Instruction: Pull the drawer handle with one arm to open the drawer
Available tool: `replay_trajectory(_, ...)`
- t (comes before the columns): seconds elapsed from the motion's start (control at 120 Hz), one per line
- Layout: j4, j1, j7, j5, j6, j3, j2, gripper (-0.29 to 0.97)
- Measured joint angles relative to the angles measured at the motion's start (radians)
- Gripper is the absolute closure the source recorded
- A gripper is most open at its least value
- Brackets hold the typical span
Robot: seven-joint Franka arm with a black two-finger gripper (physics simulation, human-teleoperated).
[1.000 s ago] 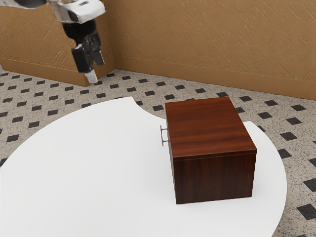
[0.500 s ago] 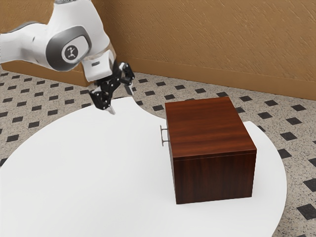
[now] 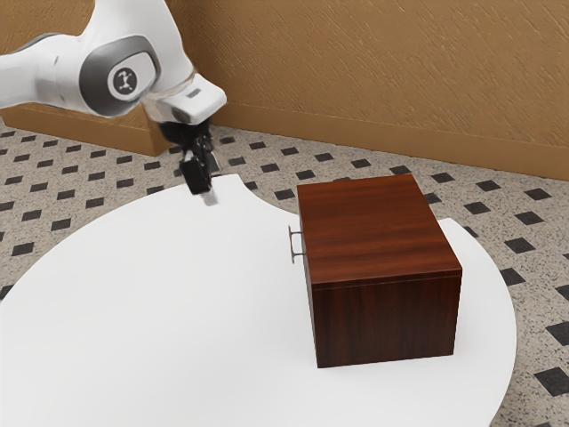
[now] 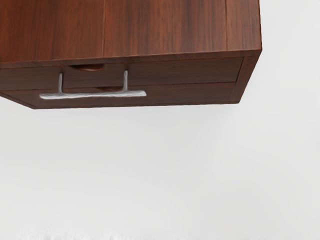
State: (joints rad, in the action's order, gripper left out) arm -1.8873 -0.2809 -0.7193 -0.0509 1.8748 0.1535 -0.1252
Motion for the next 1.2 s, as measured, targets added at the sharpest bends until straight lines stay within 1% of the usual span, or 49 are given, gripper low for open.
replay_trajectory(0.083,0.009,0.005,0.183,0.000,-0.054,0.007,0.011,0.00)
replay_trajectory(0.167,0.000,-0.002,0.321,-0.024,-0.029,0.009,0.023,0.00)
replay_trajectory(0.45,-0.004,-0.014,0.780,-0.041,0.183,0.009,0.115,0.03)
replay_trajectory(0.517,-0.004,-0.020,0.873,-0.043,0.214,0.009,0.126,0.05)
replay_trajectory(0.633,-0.003,-0.035,1.029,-0.051,0.256,0.009,0.155,0.17)
replay_trajectory(0.758,-0.003,-0.039,1.167,-0.072,0.296,0.009,0.185,0.24)
replay_trajectory(0.892,-0.002,-0.004,1.284,-0.114,0.351,0.012,0.236,0.28)
replay_trajectory(1.075,0.035,0.004,1.402,-0.161,0.400,0.017,0.312,0.33)
replay_trajectory(1.2,0.043,0.004,1.465,-0.189,0.419,0.018,0.343,0.36)
